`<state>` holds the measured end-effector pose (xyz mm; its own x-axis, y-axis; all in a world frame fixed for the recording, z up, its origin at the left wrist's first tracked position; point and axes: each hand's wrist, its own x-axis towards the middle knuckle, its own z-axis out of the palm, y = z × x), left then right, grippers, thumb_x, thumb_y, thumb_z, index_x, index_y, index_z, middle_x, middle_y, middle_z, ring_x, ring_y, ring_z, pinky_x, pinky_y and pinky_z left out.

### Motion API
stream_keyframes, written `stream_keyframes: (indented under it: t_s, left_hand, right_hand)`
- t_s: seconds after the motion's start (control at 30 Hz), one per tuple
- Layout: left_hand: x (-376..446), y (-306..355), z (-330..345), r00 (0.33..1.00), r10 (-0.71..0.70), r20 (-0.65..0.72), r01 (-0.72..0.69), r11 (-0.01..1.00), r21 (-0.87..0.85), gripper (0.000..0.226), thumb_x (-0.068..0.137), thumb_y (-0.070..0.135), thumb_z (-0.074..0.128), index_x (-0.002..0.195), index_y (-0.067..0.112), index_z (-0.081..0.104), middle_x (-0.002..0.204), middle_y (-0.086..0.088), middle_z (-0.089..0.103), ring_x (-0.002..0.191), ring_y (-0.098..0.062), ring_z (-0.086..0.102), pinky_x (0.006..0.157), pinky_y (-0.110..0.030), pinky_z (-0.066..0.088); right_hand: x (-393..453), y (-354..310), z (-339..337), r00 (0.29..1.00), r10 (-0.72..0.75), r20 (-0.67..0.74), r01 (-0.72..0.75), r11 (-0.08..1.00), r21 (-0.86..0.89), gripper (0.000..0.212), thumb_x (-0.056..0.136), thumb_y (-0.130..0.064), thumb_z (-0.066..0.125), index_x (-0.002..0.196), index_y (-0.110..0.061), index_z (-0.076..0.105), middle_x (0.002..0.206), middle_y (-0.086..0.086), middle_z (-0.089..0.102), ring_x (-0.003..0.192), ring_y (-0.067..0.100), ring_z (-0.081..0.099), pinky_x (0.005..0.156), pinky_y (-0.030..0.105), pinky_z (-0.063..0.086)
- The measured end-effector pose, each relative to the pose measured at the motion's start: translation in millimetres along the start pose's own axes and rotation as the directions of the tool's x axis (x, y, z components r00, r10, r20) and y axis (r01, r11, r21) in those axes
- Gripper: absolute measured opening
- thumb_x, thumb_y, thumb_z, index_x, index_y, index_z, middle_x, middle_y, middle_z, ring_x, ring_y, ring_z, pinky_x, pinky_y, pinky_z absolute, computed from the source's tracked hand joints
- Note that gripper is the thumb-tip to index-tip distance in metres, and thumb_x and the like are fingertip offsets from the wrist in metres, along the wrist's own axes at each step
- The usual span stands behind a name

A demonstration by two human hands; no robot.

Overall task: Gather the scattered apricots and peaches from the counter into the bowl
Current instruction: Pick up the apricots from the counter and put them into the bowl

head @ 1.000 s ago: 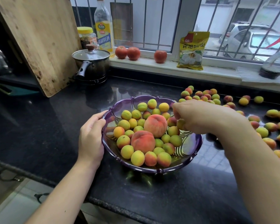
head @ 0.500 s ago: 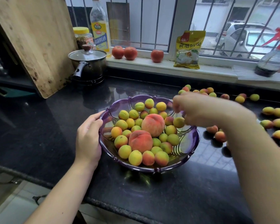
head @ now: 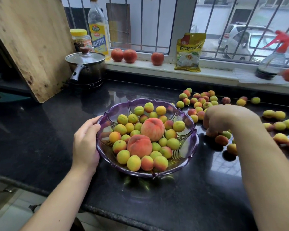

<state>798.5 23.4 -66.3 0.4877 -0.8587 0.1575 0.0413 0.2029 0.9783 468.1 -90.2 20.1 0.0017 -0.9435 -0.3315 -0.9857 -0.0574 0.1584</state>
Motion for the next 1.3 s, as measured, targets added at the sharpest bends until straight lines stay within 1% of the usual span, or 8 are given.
stream_keyframes:
  t_s: [0.2, 0.3, 0.4, 0.53, 0.77, 0.9, 1.17, 1.3]
  left_hand:
    - [-1, 0, -1, 1.0, -0.008, 0.006, 0.008, 1.0, 0.008, 0.034, 0.106, 0.01, 0.043, 0.112, 0.015, 0.076, 0.101, 0.0, 0.081, 0.097, -0.017, 0.076, 0.08, -0.034, 0.056]
    - [-2, 0, -1, 1.0, 0.008, 0.005, -0.008, 1.0, 0.013, 0.032, 0.099, 0.019, 0.046, 0.111, 0.018, 0.076, 0.101, 0.002, 0.081, 0.098, -0.016, 0.076, 0.079, -0.031, 0.057]
    - [-2, 1, -1, 1.0, 0.007, 0.008, -0.007, 1.0, 0.021, 0.034, 0.094, 0.026, 0.047, 0.111, 0.021, 0.076, 0.102, 0.003, 0.081, 0.098, -0.015, 0.076, 0.081, -0.034, 0.056]
    - [-1, 1, 0, 1.0, -0.002, 0.008, 0.002, 1.0, 0.018, 0.038, 0.089, 0.031, 0.047, 0.111, 0.02, 0.076, 0.103, 0.002, 0.08, 0.098, -0.016, 0.076, 0.081, -0.035, 0.056]
    - [-1, 2, -1, 1.0, 0.005, 0.008, -0.006, 0.999, 0.036, 0.031, 0.104, 0.014, 0.046, 0.113, 0.017, 0.076, 0.1, 0.002, 0.081, 0.096, -0.015, 0.077, 0.076, -0.029, 0.058]
    - [-1, 1, -1, 1.0, 0.005, 0.01, -0.006, 0.999, 0.042, 0.032, 0.105, 0.013, 0.045, 0.111, 0.018, 0.076, 0.1, 0.002, 0.081, 0.096, -0.015, 0.076, 0.074, -0.027, 0.058]
    - [-1, 0, -1, 1.0, 0.015, 0.011, -0.015, 1.0, 0.006, 0.034, 0.093, 0.026, 0.049, 0.112, 0.016, 0.076, 0.101, 0.0, 0.081, 0.095, -0.015, 0.077, 0.076, -0.029, 0.059]
    - [0, 1, 0, 1.0, 0.02, 0.01, -0.02, 0.999, 0.028, 0.034, 0.106, 0.009, 0.043, 0.11, 0.017, 0.076, 0.099, 0.002, 0.081, 0.094, -0.014, 0.077, 0.074, -0.026, 0.06]
  right_hand:
    - [11, -11, 10, 0.999, -0.049, 0.009, 0.05, 0.997, -0.053, 0.034, 0.081, -0.024, 0.078, 0.114, -0.02, 0.07, 0.1, 0.001, 0.067, 0.092, 0.024, 0.064, 0.084, 0.038, 0.058]
    - [5, -7, -6, 0.983, -0.092, -0.161, 0.112, 0.987, 0.114, 0.02, 0.09, -0.023, 0.071, 0.109, -0.017, 0.071, 0.099, 0.002, 0.068, 0.089, 0.02, 0.064, 0.079, 0.034, 0.056]
    - [-15, -4, -28, 0.889, -0.104, -0.445, 0.338, 0.807, 0.485, 0.016, 0.098, -0.023, 0.062, 0.113, -0.023, 0.068, 0.095, -0.002, 0.071, 0.081, 0.014, 0.07, 0.074, 0.034, 0.058]
    - [-35, -17, -37, 0.846, -0.241, -0.476, 0.52, 0.57, 0.637, 0.024, 0.096, -0.023, 0.066, 0.117, -0.033, 0.07, 0.102, -0.01, 0.073, 0.09, 0.01, 0.071, 0.084, 0.033, 0.057]
    - [-35, -34, -33, 0.83, -0.321, -0.457, 0.545, 0.645, 0.536, 0.032, 0.091, -0.019, 0.073, 0.12, -0.03, 0.069, 0.099, -0.013, 0.067, 0.091, 0.009, 0.066, 0.076, 0.024, 0.051]
    - [-31, -40, -30, 0.842, -0.332, -0.424, 0.535, 0.607, 0.587, 0.026, 0.093, -0.022, 0.071, 0.116, -0.027, 0.061, 0.099, -0.004, 0.071, 0.083, 0.01, 0.073, 0.079, 0.034, 0.06]
    - [-26, -72, -21, 0.843, -0.344, -0.414, 0.427, 0.896, 0.125, 0.024, 0.095, -0.028, 0.061, 0.117, -0.023, 0.069, 0.103, -0.003, 0.057, 0.093, 0.017, 0.057, 0.07, 0.025, 0.045]
    - [-28, -84, -21, 0.825, -0.31, -0.473, 0.346, 0.938, -0.012, 0.017, 0.095, -0.022, 0.063, 0.11, -0.016, 0.064, 0.093, 0.003, 0.061, 0.085, 0.022, 0.058, 0.055, 0.025, 0.036]
